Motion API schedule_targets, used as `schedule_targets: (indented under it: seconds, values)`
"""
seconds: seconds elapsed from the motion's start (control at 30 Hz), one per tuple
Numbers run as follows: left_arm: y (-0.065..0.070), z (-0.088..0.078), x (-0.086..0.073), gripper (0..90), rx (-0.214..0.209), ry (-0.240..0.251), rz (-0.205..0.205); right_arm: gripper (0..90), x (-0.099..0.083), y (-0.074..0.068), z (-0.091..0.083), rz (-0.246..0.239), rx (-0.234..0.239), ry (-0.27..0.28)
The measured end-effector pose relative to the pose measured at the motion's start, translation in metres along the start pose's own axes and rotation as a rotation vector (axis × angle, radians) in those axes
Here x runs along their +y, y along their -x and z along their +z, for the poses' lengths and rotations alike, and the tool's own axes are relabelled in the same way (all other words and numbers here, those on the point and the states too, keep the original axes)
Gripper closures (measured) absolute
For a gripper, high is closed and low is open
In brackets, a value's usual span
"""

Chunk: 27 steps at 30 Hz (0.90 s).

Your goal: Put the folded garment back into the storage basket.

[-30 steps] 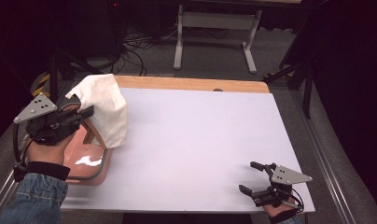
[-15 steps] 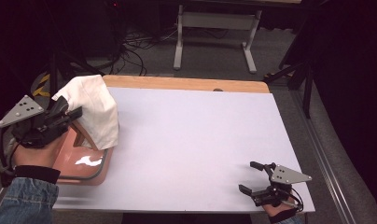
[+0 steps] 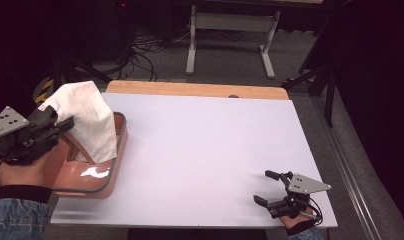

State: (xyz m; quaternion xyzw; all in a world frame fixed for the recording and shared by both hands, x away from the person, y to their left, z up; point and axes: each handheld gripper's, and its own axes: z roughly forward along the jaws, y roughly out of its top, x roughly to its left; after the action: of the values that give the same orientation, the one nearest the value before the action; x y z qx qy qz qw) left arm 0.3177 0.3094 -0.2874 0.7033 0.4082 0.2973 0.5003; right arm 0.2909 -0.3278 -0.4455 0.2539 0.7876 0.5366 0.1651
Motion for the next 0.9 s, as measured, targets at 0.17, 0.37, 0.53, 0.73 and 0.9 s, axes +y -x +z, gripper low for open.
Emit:
schedule_targets:
  seconds: [0.17,0.37,0.53,0.73,0.9]
  values:
    - [-0.001,-0.003,0.001,80.1,0.009,-0.006,0.010,6.7,0.000,0.000,0.001,-0.003,0.001,0.000]
    - [0.000,-0.004,0.001,80.1,0.013,-0.014,0.024,6.7,0.000,-0.001,0.001,-0.004,0.000,-0.004]
    - [-0.003,-0.011,0.002,80.1,0.024,-0.015,0.027,6.7,0.000,-0.001,0.000,-0.005,-0.002,-0.005]
    - [-0.004,-0.013,0.000,80.1,0.019,-0.027,0.029,6.7,0.000,-0.001,0.001,-0.005,0.001,-0.006]
    - [-0.004,-0.011,-0.005,80.0,0.012,-0.044,0.028,6.7,0.000,-0.002,0.001,-0.006,0.001,-0.007]
